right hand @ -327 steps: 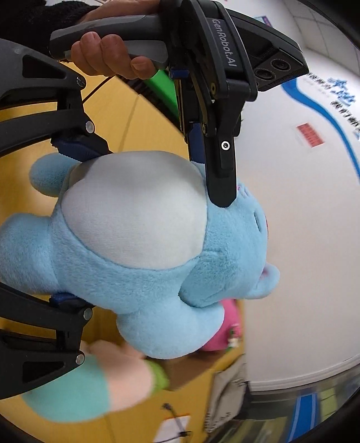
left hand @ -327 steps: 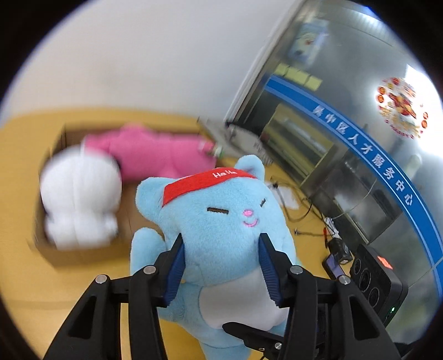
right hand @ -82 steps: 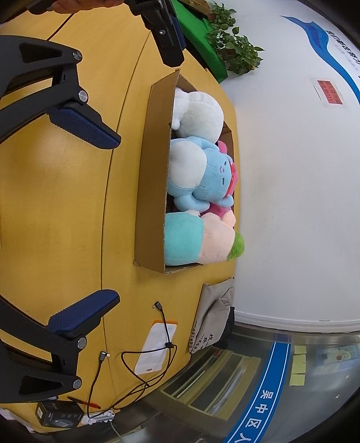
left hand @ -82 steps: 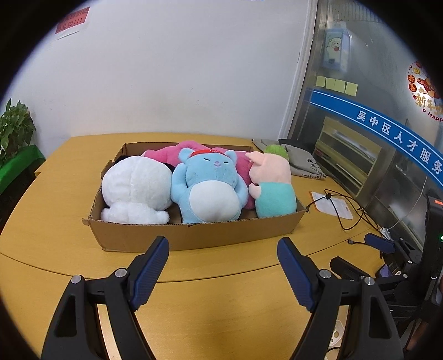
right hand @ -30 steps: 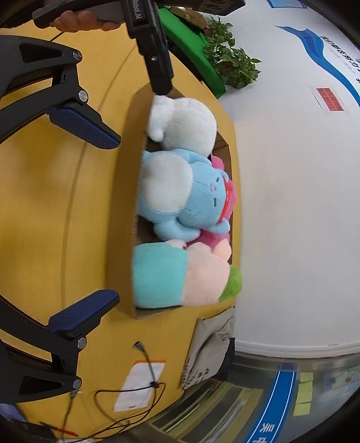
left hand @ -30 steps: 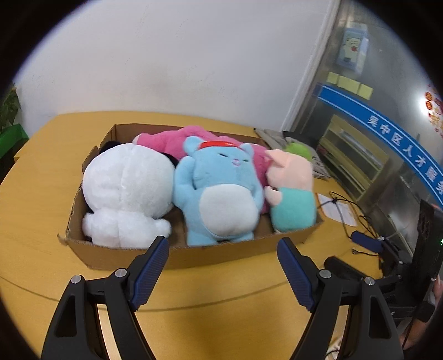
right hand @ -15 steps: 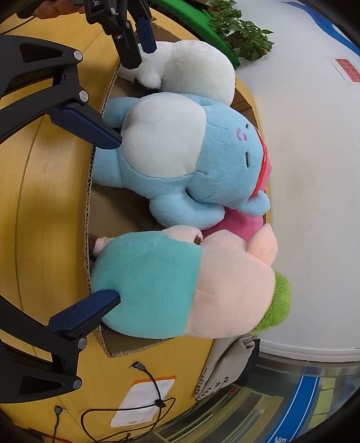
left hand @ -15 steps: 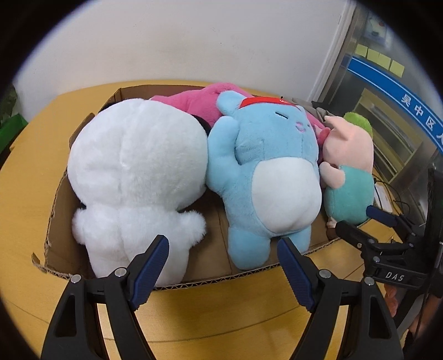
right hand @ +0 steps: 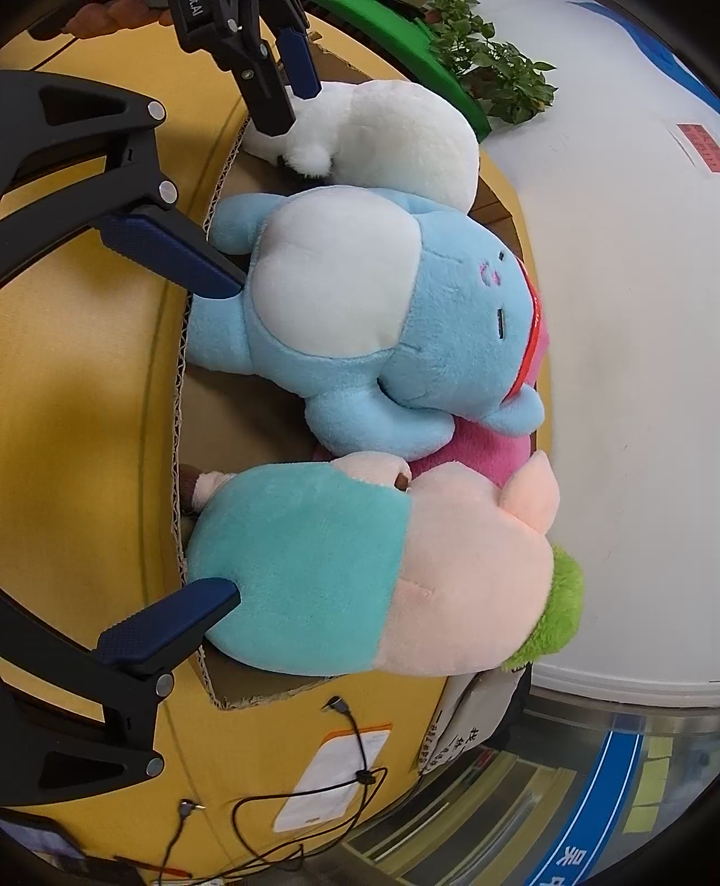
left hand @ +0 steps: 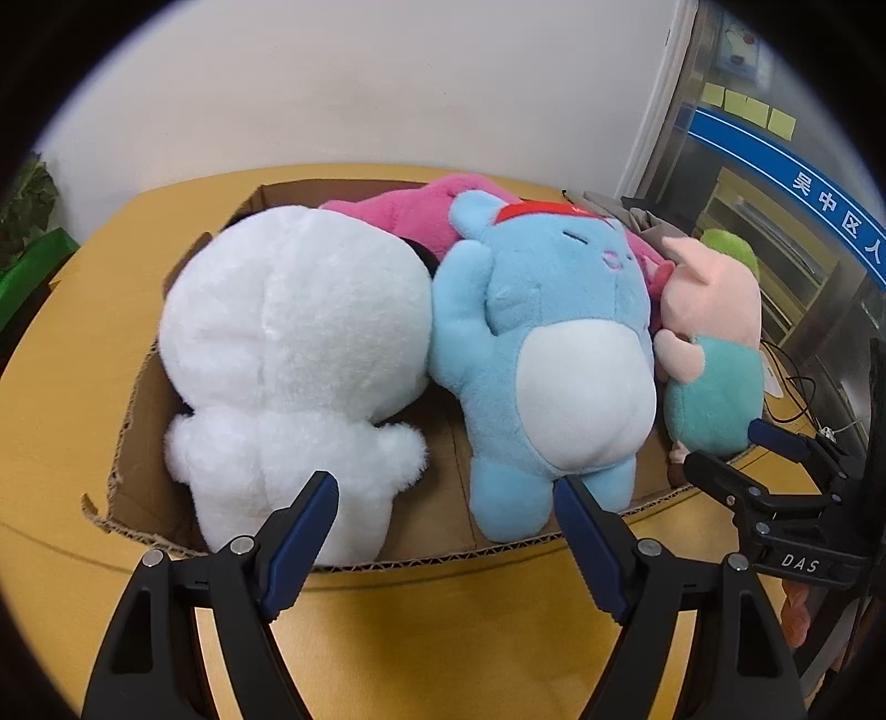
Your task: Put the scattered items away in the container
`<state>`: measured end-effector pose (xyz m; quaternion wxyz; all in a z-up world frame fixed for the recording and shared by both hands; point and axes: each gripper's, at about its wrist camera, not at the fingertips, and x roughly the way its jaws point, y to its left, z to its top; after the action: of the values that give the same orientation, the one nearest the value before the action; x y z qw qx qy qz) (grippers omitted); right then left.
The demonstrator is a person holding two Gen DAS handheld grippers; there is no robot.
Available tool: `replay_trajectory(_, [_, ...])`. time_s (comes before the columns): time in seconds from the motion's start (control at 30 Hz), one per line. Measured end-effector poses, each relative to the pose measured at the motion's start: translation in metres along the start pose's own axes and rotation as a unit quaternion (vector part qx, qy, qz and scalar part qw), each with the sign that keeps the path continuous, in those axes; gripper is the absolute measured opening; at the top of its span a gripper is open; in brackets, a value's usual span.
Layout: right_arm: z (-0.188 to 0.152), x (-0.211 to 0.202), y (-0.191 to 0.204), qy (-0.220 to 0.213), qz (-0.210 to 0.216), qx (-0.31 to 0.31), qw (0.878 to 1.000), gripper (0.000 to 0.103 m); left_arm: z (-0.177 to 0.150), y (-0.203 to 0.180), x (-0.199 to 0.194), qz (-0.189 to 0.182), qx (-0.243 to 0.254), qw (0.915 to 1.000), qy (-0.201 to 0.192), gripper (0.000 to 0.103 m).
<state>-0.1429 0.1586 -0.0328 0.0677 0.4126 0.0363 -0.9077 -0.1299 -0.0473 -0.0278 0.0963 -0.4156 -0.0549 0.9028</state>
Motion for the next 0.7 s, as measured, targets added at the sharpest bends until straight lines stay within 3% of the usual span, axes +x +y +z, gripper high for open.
replay_trajectory(0.1, [-0.006,-0.013,-0.001,-0.002,0.006,-0.001,1.000,0.103,-0.003,-0.003,-0.023,0.005,0.004,0.9996,-0.026,0.080])
replay_trajectory(0.2, [-0.012,-0.034,0.000,-0.031,-0.008,-0.003,0.999,0.103,-0.005,-0.006,-0.050,0.005,0.003,0.9985,-0.054,0.080])
replay_trajectory(0.43, [-0.018,-0.089,-0.003,-0.084,-0.009,-0.007,0.996,0.103,-0.013,-0.032,-0.084,0.006,0.022,0.9966,-0.079,0.080])
replay_trajectory(0.7, [-0.053,-0.152,-0.032,-0.121,-0.006,0.000,0.993,0.103,-0.029,-0.078,-0.088,-0.065,0.054,0.9950,-0.053,0.080])
